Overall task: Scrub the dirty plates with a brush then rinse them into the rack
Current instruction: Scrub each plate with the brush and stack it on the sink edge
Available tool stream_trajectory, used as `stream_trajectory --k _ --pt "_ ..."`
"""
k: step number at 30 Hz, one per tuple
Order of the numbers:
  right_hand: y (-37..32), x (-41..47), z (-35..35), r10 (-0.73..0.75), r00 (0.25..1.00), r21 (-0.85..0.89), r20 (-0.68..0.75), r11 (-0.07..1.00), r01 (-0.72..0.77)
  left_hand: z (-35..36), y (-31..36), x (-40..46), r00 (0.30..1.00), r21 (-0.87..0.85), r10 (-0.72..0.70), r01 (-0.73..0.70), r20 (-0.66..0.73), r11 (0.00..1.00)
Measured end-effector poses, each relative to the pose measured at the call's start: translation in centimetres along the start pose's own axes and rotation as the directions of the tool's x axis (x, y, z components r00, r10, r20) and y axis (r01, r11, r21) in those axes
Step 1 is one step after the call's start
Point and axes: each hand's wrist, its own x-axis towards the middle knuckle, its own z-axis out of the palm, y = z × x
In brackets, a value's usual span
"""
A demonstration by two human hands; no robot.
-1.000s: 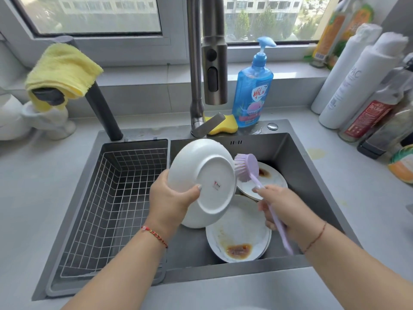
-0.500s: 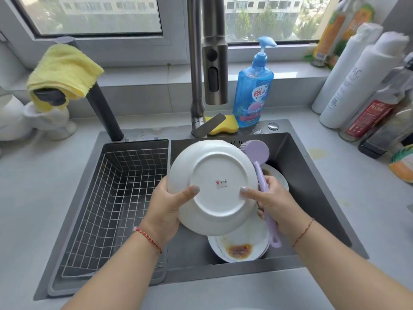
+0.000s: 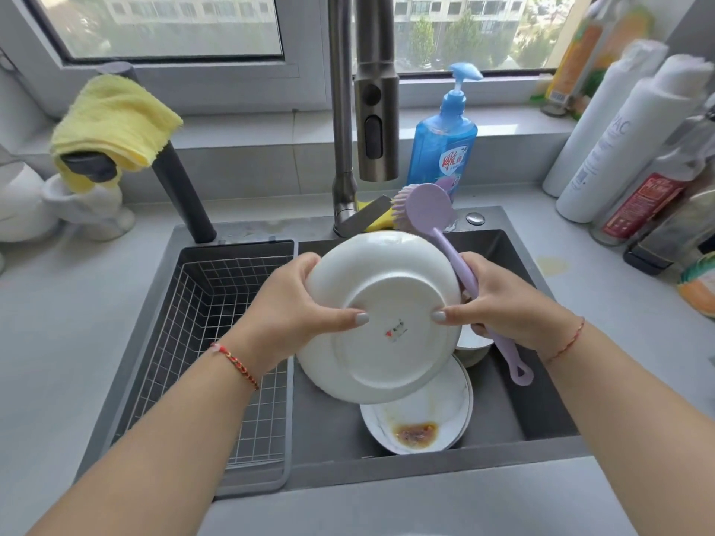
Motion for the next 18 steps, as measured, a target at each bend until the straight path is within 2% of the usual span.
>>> stream_trajectory --k 2,5,7,9,11,14,16,18 --pt "0.0 0.0 0.3 -0.009 1.000 -0.100 -0.004 0.995 0.008 0.4 0.4 0.0 0.999 0.102 0.018 -0.022 0.045 0.994" --pt "0.2 -0.3 0.8 -0.023 0.999 -0.197 -0.028 0.980 0.017 1.2 -0.3 -0.6 1.000 0.113 0.004 -0.006 0.019 0.994" --pt "0.7 -0.6 0.8 -0.033 0.991 -0.146 -0.129 0.989 0.014 1.4 -0.7 -0.7 0.999 0.085 -0.008 0.012 -0.048 0.996" --pt "1.3 -1.2 0.6 0.004 0.955 -0.071 -0.297 0.997 -0.027 1.5 -1.2 -0.6 0.993 0.089 -0.015 0.026 -0.121 0.996" --pt "1.8 -2.0 1.0 0.067 0.933 -0.005 -0.354 0.997 -0.074 1.4 -1.5 -0.6 0.983 0.126 -0.013 0.036 -0.180 0.991" --pt "0.7 -3.2 3.1 0.112 0.947 0.106 -0.300 0.991 -0.084 1.5 -1.9 -0.2 0.976 0.227 0.017 0.033 -0.216 0.973" --pt "-1.1 -4.3 4.8 0.075 0.978 0.137 -0.193 0.989 -0.048 2.1 -2.0 0.1 0.970 0.261 0.018 0.048 -0.244 0.964" --pt "-2.7 -5.4 6.7 -0.041 0.998 0.021 -0.053 0.999 0.042 2.8 -1.6 0.2 0.955 0.331 0.115 -0.019 -0.273 0.944"
